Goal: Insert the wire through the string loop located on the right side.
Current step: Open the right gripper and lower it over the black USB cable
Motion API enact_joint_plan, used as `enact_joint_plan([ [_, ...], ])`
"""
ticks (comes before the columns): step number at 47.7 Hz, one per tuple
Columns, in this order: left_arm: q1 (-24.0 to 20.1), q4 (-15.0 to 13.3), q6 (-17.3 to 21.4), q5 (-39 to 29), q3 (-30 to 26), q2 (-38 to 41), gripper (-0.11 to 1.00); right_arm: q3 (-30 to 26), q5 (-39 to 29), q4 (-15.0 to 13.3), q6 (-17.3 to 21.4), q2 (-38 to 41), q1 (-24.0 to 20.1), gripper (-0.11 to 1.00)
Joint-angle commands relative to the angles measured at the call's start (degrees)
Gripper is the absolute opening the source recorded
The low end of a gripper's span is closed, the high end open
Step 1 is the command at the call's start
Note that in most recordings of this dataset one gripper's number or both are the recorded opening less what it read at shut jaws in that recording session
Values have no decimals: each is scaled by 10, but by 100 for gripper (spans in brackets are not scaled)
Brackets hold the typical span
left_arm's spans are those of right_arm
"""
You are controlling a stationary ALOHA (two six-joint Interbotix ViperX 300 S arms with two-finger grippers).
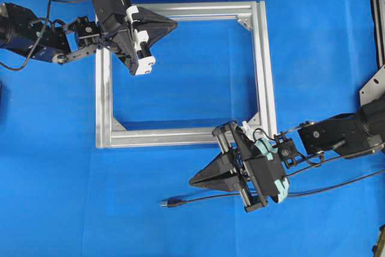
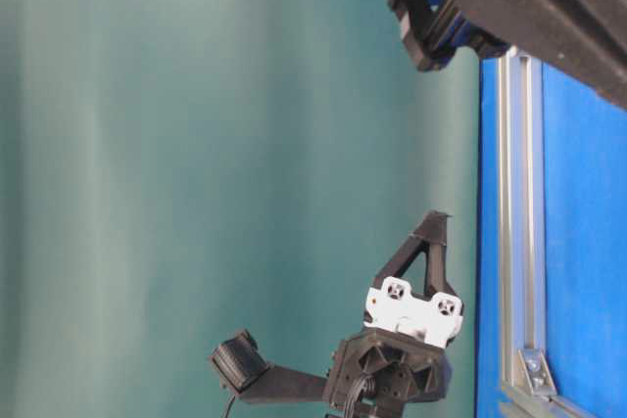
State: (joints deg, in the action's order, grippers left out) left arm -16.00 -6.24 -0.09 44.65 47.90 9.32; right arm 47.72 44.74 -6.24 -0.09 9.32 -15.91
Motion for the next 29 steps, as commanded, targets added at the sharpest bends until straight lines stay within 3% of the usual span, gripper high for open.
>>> enact_joint_plan([
  [1, -1, 8, 1, -24, -12, -22, 0, -9, 2, 0, -1, -28, -10, 0],
  [7, -3, 9, 1, -42, -17, -21, 0, -10, -19, 1, 3, -35, -14, -6],
  [29, -3, 11, 1, -37, -22, -22, 0, -10, -27, 0, 33, -38, -21, -2],
])
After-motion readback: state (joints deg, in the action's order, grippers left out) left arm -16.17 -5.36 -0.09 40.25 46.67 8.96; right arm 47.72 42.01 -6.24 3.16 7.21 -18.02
